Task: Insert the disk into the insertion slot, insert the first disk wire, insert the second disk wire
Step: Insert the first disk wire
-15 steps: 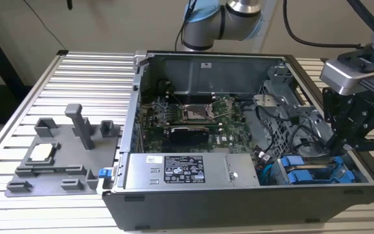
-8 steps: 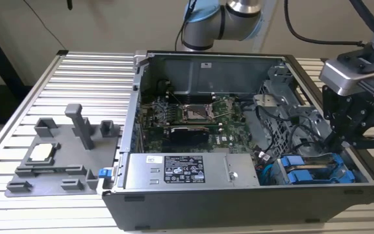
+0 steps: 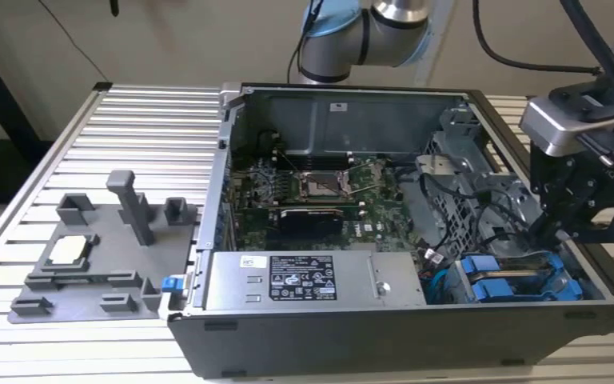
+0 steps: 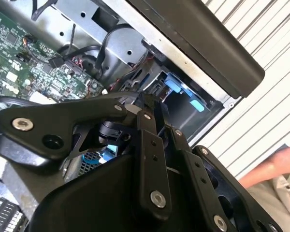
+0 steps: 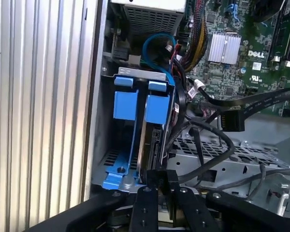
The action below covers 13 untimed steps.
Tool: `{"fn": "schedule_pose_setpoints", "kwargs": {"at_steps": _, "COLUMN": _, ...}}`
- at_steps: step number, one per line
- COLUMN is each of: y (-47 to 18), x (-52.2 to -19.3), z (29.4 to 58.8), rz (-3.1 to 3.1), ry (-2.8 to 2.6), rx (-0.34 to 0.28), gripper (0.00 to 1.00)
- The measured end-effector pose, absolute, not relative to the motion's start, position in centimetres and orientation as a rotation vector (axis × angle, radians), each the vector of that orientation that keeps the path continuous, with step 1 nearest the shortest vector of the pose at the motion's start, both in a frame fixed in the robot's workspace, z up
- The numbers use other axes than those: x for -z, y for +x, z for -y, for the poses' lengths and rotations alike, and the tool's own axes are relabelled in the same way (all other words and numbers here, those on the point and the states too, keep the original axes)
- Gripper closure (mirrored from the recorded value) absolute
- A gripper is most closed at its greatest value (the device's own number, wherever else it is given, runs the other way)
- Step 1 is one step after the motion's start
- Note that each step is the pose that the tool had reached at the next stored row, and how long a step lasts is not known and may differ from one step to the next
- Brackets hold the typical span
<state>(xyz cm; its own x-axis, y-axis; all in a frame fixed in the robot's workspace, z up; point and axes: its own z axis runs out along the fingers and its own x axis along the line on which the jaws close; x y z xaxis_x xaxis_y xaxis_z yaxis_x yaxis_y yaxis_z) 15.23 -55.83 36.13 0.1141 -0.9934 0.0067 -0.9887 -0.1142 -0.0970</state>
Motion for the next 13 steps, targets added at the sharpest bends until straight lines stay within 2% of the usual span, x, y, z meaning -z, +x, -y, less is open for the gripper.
{"fn": "schedule_pose_setpoints", "kwargs": {"at_steps": 13, "y": 15.2, "x": -34.8, "z": 56.0, "rz": -2.12, "ry": -2.223, "rx": 0.108, "gripper": 0.81}}
